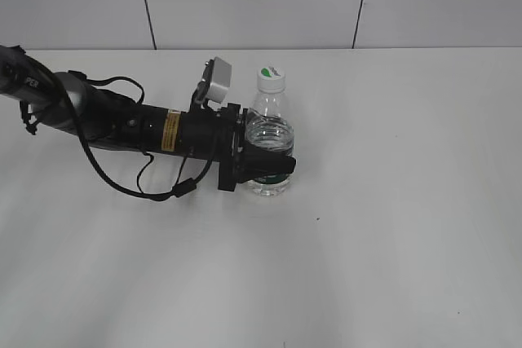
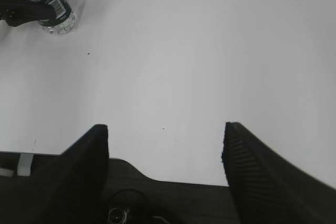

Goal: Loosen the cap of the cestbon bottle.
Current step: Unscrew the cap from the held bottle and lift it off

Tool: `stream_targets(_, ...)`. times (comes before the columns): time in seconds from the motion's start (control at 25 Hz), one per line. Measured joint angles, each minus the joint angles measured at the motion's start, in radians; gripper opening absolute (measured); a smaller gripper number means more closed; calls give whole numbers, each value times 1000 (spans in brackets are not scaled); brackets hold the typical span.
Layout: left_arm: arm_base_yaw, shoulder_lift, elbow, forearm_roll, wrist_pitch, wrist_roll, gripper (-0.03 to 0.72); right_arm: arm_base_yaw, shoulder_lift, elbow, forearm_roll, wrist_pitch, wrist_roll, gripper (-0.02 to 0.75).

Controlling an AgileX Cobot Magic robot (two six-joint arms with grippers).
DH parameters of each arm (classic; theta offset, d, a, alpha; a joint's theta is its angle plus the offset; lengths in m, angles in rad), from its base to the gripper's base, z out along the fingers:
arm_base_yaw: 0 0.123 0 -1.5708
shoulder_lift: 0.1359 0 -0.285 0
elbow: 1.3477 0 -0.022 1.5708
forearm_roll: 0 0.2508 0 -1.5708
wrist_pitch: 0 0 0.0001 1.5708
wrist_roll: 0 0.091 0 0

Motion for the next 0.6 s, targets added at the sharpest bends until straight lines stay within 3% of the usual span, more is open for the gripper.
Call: stream_targets(0.6, 0, 0, 0, 0, -3, 0, 402, 0, 692, -373, 47, 33, 29, 517)
